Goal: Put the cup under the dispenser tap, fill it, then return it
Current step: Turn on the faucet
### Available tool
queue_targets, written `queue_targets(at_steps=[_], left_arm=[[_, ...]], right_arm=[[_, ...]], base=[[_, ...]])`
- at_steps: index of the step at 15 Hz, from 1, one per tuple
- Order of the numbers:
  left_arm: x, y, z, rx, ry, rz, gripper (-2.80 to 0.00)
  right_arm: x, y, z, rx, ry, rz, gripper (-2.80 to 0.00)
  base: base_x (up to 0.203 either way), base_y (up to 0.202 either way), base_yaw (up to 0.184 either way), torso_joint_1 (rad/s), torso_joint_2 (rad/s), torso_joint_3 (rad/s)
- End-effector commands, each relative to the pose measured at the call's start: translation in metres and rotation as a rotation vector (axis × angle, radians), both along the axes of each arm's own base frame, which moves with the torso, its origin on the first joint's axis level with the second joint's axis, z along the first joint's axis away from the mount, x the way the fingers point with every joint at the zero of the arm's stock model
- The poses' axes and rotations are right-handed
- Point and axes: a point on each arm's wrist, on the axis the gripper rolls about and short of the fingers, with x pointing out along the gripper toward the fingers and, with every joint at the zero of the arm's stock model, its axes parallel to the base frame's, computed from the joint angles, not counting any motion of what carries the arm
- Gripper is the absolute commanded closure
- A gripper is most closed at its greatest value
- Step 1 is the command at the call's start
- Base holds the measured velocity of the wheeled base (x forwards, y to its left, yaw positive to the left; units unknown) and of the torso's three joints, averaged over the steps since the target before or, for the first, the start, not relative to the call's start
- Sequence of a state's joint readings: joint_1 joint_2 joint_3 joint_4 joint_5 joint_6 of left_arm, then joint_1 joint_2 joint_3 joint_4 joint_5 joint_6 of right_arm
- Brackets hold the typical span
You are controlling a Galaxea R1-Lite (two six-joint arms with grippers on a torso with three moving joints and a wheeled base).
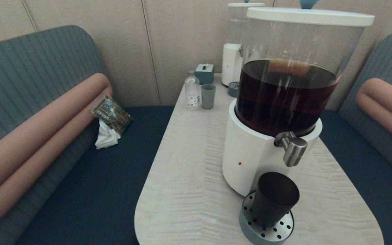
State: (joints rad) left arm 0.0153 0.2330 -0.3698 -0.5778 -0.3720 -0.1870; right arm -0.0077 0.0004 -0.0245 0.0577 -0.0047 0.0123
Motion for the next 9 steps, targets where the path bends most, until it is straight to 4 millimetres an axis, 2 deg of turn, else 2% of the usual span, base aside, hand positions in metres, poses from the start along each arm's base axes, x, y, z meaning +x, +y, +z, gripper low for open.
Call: queue_targets(at_steps=[1,5,8,9], left_arm=[[-0.006,0.000,-0.002,0.008,-0.029,0.003,0.00],[-0.016,0.000,-0.016,0.025,-0.072,0.012,0.00],[-0.027,0.000,-0.036,0.037,-0.114,0.020,0.00],[-0.024,0.000,-0.048,0.044,-0.094,0.029,0.00]], right_arm=[[0.000,0.000,0.000,0.000,-0.001,0.000,0.00],[0.000,0.000,0.000,0.000,-0.001,0.000,0.00],[0.000,0.000,0.000,0.000,-0.001,0.000,0.00],[0.000,0.000,0.000,0.001,-0.001,0.000,0.00]], base=[[0.000,0.000,0.000,0.000,0.00,0.000],[0.000,0.000,0.000,0.000,0.00,0.000],[0.000,0.000,0.000,0.000,0.00,0.000],[0.000,0.000,0.000,0.000,0.00,0.000]])
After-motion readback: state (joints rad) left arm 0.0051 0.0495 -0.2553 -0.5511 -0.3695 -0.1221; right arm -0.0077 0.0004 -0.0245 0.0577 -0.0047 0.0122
